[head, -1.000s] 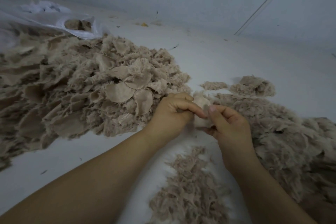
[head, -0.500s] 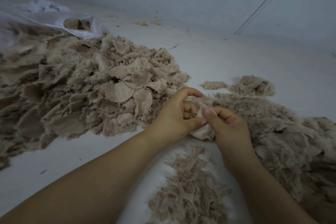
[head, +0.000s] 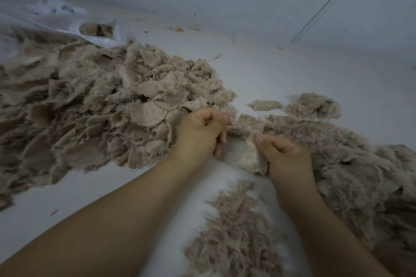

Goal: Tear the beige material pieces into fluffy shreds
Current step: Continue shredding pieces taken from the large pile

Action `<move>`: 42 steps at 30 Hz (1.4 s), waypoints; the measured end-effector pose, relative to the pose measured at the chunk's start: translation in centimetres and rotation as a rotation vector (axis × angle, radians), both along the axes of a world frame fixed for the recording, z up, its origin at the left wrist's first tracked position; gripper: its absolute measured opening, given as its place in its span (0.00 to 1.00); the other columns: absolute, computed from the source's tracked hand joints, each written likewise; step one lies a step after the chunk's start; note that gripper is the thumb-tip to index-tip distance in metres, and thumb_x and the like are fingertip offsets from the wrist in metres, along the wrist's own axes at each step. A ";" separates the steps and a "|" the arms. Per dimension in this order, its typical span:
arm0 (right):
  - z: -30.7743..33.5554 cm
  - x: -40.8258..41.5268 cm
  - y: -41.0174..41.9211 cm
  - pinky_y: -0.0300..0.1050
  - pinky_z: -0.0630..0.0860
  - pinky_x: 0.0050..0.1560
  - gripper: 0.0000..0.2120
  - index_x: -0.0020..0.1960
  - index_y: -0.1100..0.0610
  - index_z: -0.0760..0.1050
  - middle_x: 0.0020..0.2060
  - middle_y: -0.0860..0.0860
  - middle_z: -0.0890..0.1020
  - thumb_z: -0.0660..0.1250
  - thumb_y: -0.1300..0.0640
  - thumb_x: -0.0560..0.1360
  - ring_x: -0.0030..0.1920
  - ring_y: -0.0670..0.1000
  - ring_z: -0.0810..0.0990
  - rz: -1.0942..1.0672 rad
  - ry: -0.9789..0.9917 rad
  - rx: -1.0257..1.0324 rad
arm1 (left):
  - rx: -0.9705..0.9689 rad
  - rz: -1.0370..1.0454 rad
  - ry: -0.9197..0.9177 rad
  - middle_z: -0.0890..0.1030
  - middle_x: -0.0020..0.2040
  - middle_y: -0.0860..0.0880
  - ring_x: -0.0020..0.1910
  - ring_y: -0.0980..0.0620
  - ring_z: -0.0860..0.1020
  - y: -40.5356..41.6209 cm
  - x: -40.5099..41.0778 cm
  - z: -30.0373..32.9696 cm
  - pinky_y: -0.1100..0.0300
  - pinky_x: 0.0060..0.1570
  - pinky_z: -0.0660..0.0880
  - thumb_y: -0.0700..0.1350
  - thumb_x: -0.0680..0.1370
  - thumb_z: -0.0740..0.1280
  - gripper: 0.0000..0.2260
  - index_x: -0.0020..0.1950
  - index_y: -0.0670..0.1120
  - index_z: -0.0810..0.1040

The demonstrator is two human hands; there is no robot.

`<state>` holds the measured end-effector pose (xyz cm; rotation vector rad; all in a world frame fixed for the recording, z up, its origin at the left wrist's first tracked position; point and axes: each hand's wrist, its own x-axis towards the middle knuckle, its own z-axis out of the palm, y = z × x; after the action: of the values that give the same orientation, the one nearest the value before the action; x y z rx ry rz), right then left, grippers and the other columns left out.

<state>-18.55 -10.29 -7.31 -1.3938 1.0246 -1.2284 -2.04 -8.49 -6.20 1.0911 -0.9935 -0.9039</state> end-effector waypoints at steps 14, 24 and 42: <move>0.4 0.1 0.5 0.65 0.82 0.45 0.23 0.43 0.66 0.80 0.35 0.71 0.80 0.66 0.45 0.79 0.39 0.73 0.80 0.145 0.000 -0.037 | 0.293 -0.404 -0.309 0.73 0.23 0.44 0.16 0.52 0.64 0.8 -0.9 0.9 0.65 0.18 0.61 0.47 0.78 0.70 0.14 0.45 0.37 0.73; -0.5 0.3 -0.4 0.32 0.75 0.33 0.05 0.44 0.52 0.82 0.31 0.48 0.83 0.71 0.61 0.77 0.30 0.43 0.79 0.027 0.076 -0.005 | -0.202 0.139 0.404 0.83 0.47 0.45 0.36 0.47 0.82 -0.4 0.3 2.9 0.58 0.31 0.78 0.37 0.82 0.60 0.05 0.56 0.38 0.74; -0.6 0.8 -0.4 0.42 0.79 0.38 0.19 0.58 0.48 0.78 0.55 0.50 0.84 0.60 0.70 0.80 0.37 0.45 0.82 0.002 0.081 0.065 | -0.019 -0.078 -1.464 0.80 0.40 0.50 0.40 0.47 0.79 0.4 -2.9 1.9 0.58 0.30 0.65 0.45 0.73 0.66 0.03 0.43 0.53 0.77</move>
<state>-17.74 -10.71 -7.87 -1.4034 1.1093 -1.1348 -4.96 -8.09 -4.29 1.6990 -2.1998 0.0167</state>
